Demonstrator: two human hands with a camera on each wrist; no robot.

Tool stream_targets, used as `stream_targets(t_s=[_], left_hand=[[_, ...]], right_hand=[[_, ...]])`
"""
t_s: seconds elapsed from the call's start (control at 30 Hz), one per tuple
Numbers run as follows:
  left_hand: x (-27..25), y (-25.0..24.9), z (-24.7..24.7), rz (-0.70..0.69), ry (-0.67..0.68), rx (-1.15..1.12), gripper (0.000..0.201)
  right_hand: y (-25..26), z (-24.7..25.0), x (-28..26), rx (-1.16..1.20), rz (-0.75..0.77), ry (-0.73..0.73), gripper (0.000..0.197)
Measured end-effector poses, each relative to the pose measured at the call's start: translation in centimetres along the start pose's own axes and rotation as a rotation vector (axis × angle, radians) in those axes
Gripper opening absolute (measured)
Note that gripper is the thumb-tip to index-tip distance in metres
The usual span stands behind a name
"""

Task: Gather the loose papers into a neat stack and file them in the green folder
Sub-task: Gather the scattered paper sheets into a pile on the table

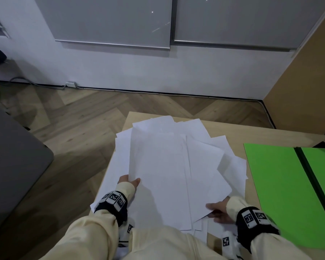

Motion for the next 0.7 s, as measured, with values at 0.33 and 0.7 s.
stream_targets(t_s=[0.33,0.7], left_hand=[[-0.7,-0.8,-1.1,0.003,0.013,-0.078,0.048],[-3.1,-2.3,-5.0,-0.127,0.151,0.067,0.042]], right_hand=[[1.5,9.6,0.1,0.036,0.163,-0.553,0.059],[4.6,2.9,-1.0,-0.257,0.372,-0.186,0.033]])
Point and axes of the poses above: each hand's wrist, its own x-axis towards the middle knuckle, its own z-axis out of the back of the hand, y = z × x, the point moved 10 cm from there along x, towards the middle knuckle, and after that the axes turned 10 degrees about -y, right-handed, at the moved point
